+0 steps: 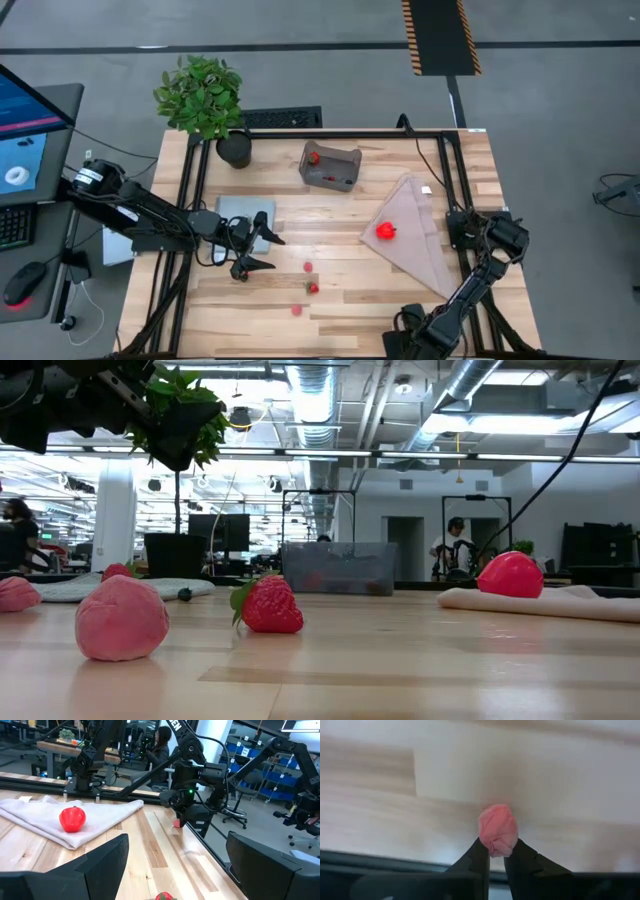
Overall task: Pick and placing Produce into tupperware
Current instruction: Put the peach into the black bin, then put the apple into the black bin
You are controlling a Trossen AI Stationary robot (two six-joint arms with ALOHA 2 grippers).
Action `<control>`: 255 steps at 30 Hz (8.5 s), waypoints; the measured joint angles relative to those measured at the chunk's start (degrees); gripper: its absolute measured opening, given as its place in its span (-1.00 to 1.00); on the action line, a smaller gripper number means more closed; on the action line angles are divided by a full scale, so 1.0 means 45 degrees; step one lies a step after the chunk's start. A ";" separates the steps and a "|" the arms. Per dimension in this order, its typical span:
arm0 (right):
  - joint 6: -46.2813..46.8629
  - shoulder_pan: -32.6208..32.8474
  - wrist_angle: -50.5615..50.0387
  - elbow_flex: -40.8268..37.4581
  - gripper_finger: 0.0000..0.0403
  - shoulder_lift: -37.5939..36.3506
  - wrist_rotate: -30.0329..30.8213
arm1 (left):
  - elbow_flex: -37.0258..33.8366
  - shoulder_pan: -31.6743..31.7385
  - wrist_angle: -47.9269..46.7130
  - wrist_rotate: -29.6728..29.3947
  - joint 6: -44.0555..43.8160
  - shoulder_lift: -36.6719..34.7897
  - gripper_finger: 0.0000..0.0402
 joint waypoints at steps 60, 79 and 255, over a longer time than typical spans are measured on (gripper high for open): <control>-1.9555 -1.5284 0.2866 -0.0034 -0.22 -0.3808 0.3933 | 0.0005 -0.0005 -0.0761 0.0026 -0.0005 -0.0005 0.61; -2.0605 -1.4226 0.3299 -0.0029 0.05 -0.4119 0.3957 | 0.0005 0.0000 -0.0824 0.0021 -0.0016 -0.0005 0.61; -1.2469 -1.0184 -0.0815 -0.4012 0.52 -0.2900 0.2986 | 0.0000 -0.0517 -0.1591 -0.0731 -0.0284 -0.0002 0.61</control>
